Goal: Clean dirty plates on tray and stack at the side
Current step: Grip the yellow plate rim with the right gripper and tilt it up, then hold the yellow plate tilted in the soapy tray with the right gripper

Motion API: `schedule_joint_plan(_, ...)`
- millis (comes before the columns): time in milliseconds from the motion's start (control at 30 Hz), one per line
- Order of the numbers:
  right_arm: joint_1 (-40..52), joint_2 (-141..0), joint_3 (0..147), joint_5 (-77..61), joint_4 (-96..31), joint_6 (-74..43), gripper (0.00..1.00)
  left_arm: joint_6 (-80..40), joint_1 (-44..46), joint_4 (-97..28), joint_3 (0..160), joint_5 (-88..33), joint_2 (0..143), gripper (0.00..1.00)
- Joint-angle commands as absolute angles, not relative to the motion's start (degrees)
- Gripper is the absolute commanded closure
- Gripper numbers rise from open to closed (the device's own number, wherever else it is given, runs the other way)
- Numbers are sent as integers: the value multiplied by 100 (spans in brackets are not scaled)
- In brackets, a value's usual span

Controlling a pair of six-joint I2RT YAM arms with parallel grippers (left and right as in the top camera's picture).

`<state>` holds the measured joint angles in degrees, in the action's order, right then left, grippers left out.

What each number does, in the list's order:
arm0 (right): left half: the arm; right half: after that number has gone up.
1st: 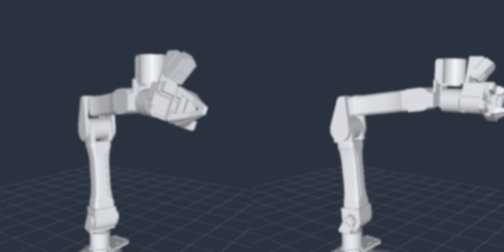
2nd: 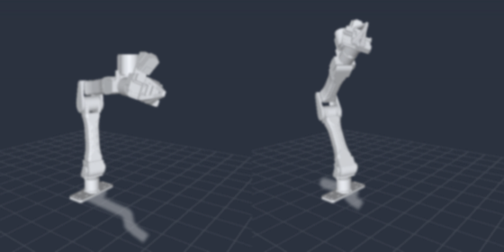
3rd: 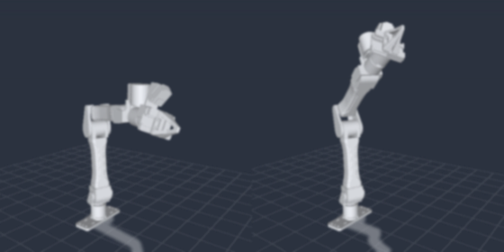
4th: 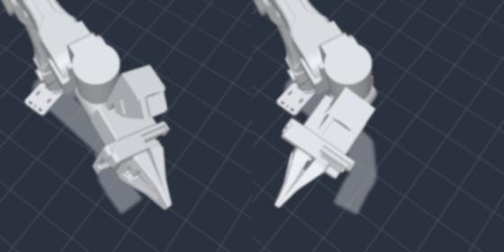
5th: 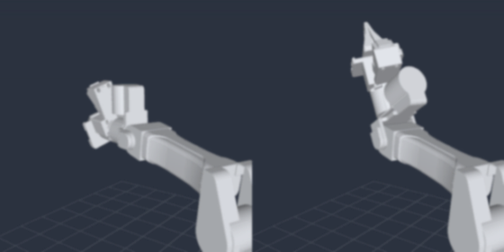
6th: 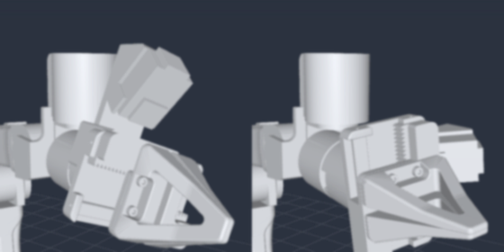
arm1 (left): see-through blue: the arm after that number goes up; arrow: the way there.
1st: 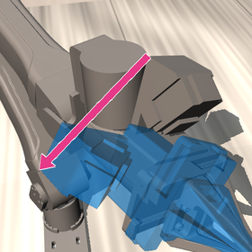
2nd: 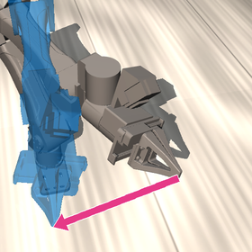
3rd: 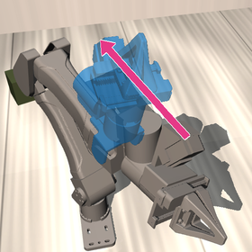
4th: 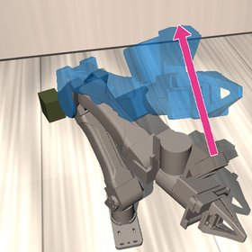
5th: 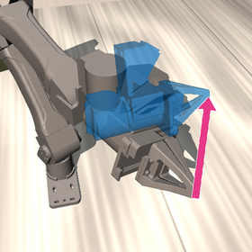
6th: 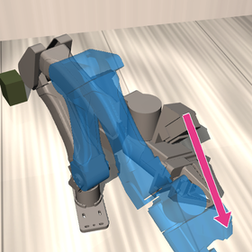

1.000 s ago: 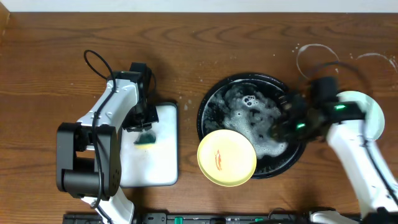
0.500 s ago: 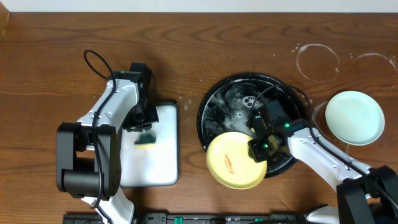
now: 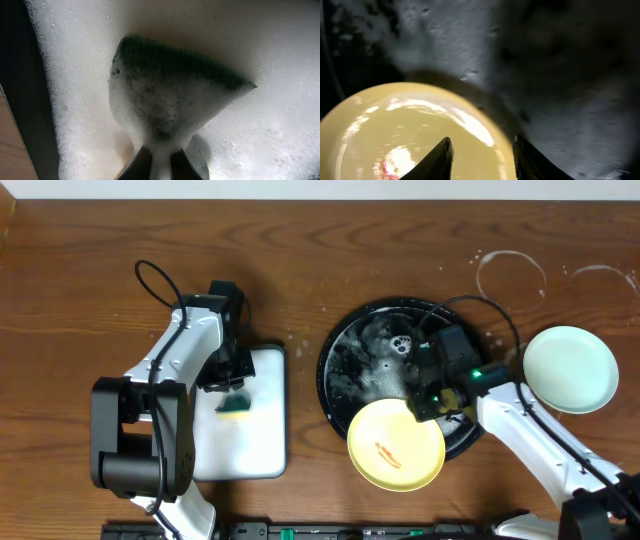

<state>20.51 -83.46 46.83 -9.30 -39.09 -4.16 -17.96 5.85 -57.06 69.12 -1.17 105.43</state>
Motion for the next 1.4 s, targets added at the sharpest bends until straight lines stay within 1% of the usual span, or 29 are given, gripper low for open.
schedule_joint_plan(0,1865,-8315,4696,-458,-3944,113,64,-1780,596,-5776,6851,-108,10499,92)
schedule_joint_plan(67,1872,-8329,4661,-473,-3911,462,64,-1780,596,-5776,6851,-108,10499,92)
schedule_joint_plan(167,1944,-8372,4550,-497,-3802,508,60,-1780,596,-5774,6851,-110,10499,92)
schedule_joint_plan(300,1992,-8438,4145,-499,-3380,631,60,-1780,596,-5774,6851,-108,10499,92)
schedule_joint_plan(367,1992,-8444,3898,-506,-3135,626,62,-1780,596,-5776,6851,-108,10499,92)
schedule_joint_plan(400,1992,-8444,3811,-541,-3037,628,65,-1780,596,-5776,6851,-108,10499,92)
schedule_joint_plan(467,1992,-8444,3721,-670,-2886,628,81,-1780,596,-5774,6851,-108,10499,92)
schedule_joint_plan(533,1992,-8433,3726,-849,-2808,628,87,-1780,596,-5774,6851,-108,10499,92)
schedule_joint_plan(567,1992,-8431,3732,-860,-2794,604,92,-1780,596,-5774,6851,-108,10499,92)
schedule_joint_plan(600,1992,-8431,3743,-851,-2783,528,99,-1780,596,-5774,6851,-108,10499,92)
schedule_joint_plan(767,1850,-8423,3920,-692,-2783,-242,99,-1780,596,-5784,6851,-108,10499,92)
schedule_joint_plan(833,1747,-8423,4069,-296,-2790,-871,99,-1780,596,-5791,6851,-108,10499,92)
schedule_joint_plan(867,1680,-8423,4171,-8,-2790,-1463,99,-1780,596,-5791,6851,-108,10499,92)
schedule_joint_plan(933,1629,-8423,4230,233,-2777,-2117,99,-1780,596,-5793,6851,-110,10499,92)
schedule_joint_plan(1033,1605,-8429,4230,534,-2703,-2749,99,-1780,596,-5793,6851,-108,10499,92)
schedule_joint_plan(1367,1605,-8635,4226,701,-2456,-2320,99,-1758,596,-5776,6858,-110,10499,92)
